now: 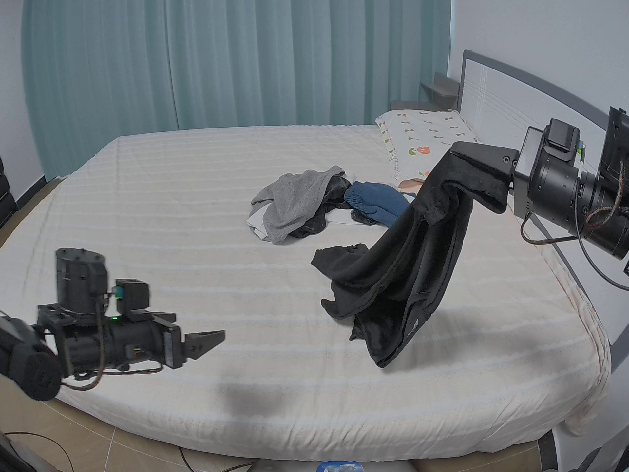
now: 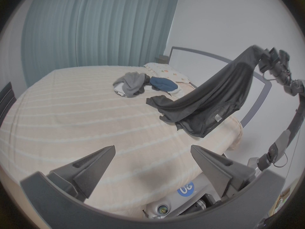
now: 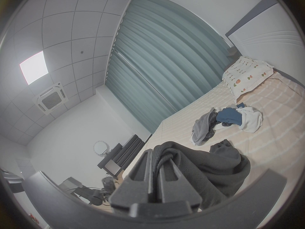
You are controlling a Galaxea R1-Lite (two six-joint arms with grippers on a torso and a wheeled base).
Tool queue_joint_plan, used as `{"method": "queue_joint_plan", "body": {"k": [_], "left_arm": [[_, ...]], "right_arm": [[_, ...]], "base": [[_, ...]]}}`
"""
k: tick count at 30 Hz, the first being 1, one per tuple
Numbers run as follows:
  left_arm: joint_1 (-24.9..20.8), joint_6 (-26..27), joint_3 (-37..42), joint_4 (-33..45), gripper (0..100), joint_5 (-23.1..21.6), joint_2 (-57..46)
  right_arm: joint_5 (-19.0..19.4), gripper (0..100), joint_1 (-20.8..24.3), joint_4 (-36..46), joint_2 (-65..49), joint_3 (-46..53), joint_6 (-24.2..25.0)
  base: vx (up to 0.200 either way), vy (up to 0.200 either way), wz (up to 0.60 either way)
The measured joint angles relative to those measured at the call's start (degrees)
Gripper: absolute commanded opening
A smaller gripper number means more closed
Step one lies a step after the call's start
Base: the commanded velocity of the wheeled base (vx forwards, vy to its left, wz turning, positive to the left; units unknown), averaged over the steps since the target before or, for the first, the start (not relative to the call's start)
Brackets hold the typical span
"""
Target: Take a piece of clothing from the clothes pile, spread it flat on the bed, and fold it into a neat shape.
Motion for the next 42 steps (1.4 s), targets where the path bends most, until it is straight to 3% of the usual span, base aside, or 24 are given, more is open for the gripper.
{"method": "queue_joint_plan", "body": {"k": [9, 14, 27, 40, 41, 42], "left_arm": [[-9.95, -2.19, -15.18, -6.19, 100, 3.34, 22.97], [-12.13, -2.44, -23.32, -7.03, 100, 4.02, 30.56], [-12.82, -3.15, -41.97, -6.14, 100, 4.99, 43.8], [-12.48, -8.35, -51.02, -7.97, 100, 3.49, 52.72], [-12.48, -8.79, -51.38, -8.17, 0, 3.51, 53.16], [-12.5, -9.47, -51.7, -8.27, 0, 3.51, 53.53]], "right_arm": [[-0.23, 0, 0.57, -0.24, 0.46, -2.32, -0.05], [-0.27, 0, 1.29, -0.3, 0.3, -2.95, -0.07], [-0.49, 0, 2.84, -0.46, -0.74, -4.14, -0.16], [-0.46, 0, 3.36, -0.51, -1.3, -5.33, -0.18], [-0.46, 0, 3.39, -0.49, -1.29, -5.33, -0.18], [-0.46, 0, 3.39, -0.49, -1.29, -5.38, -0.18]], "base": [[0.0, 0.0, 0.0], [0.0, 0.0, 0.0], [0.0, 0.0, 0.0], [0.0, 0.0, 0.0], [0.0, 0.0, 0.0], [0.0, 0.0, 0.0]]}}
